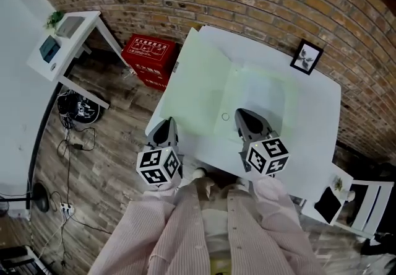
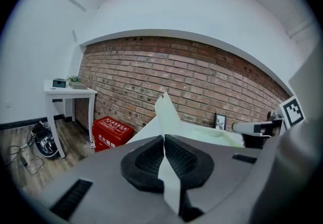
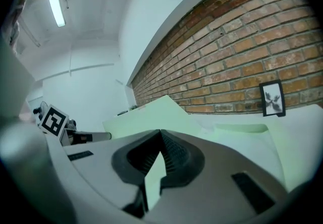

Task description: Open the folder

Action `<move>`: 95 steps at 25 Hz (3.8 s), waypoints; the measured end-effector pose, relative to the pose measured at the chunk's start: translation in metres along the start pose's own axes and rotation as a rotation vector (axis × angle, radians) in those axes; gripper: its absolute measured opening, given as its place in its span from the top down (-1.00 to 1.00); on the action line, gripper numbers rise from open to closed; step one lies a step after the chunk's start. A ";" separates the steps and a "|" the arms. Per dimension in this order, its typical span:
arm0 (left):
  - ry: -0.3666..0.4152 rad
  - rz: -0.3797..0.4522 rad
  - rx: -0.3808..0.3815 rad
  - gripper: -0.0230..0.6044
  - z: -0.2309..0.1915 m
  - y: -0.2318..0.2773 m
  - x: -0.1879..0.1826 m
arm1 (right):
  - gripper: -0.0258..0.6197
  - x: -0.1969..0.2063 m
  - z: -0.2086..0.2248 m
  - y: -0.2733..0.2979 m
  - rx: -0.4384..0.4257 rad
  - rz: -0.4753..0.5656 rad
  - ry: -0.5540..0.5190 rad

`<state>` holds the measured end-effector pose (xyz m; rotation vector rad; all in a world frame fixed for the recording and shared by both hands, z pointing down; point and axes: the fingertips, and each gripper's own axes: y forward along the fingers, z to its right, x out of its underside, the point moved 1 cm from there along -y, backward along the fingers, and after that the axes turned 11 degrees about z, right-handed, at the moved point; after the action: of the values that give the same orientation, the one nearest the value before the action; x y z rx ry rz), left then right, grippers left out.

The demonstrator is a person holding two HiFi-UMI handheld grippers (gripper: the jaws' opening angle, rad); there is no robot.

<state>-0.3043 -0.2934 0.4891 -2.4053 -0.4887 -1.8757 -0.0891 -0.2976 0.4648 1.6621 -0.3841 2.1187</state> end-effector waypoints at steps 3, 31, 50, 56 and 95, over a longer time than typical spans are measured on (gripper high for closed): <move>-0.022 -0.015 0.003 0.92 -0.009 0.003 0.006 | 0.91 0.004 -0.007 0.003 0.014 0.007 0.003; -0.106 -0.109 -0.101 0.76 -0.059 0.023 0.053 | 0.91 0.040 -0.059 0.034 -0.050 -0.048 0.045; -0.147 -0.201 -0.143 0.72 -0.077 0.032 0.076 | 0.91 0.059 -0.075 0.050 -0.055 -0.072 0.068; -0.119 -0.196 -0.162 0.68 -0.078 0.030 0.075 | 0.91 0.058 -0.078 0.048 -0.050 -0.066 0.067; 0.246 0.079 0.021 0.95 0.017 -0.039 -0.004 | 0.91 0.013 -0.069 -0.006 -0.098 0.032 0.085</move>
<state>-0.3003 -0.2539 0.4751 -2.1070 -0.3881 -2.0807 -0.1474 -0.2585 0.4597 1.5154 -0.4825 2.1495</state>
